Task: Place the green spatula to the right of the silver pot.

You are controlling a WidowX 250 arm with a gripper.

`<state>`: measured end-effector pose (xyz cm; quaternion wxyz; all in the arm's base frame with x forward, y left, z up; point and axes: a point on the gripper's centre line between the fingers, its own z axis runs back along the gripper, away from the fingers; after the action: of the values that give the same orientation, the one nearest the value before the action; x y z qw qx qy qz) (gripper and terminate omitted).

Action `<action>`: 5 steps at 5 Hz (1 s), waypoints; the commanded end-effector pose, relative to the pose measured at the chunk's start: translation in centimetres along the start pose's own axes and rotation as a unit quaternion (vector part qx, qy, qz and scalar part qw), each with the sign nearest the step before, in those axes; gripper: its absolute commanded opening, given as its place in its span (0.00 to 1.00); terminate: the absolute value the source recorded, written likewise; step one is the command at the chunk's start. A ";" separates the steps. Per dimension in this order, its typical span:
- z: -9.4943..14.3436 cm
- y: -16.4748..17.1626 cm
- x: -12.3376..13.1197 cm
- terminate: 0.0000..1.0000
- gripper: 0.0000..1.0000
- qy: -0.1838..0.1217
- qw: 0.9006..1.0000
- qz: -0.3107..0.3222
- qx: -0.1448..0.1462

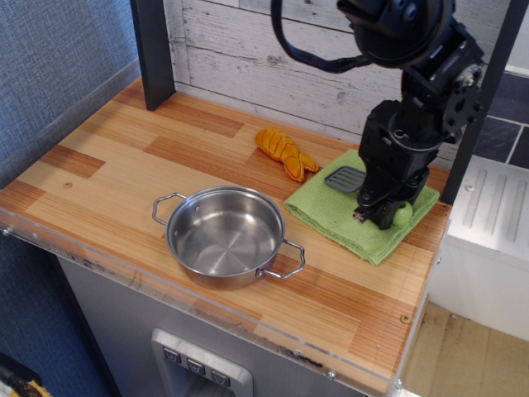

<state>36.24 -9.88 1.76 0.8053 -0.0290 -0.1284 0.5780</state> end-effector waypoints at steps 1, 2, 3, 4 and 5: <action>5.5 -2.3 2.7 0.00 0.00 -0.014 0.998 0.028 -0.055; 6.4 -3.0 3.9 0.00 0.00 -0.017 0.998 0.020 -0.061; 7.2 -3.8 4.2 0.00 0.00 -0.015 0.997 -0.026 -0.069; 8.1 -4.4 4.1 0.00 0.00 -0.006 0.992 -0.092 -0.088; 10.0 -3.9 3.5 0.00 0.00 -0.005 0.980 -0.164 -0.113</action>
<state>38.20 -8.76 10.47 0.8889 -0.0786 -0.1759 0.4156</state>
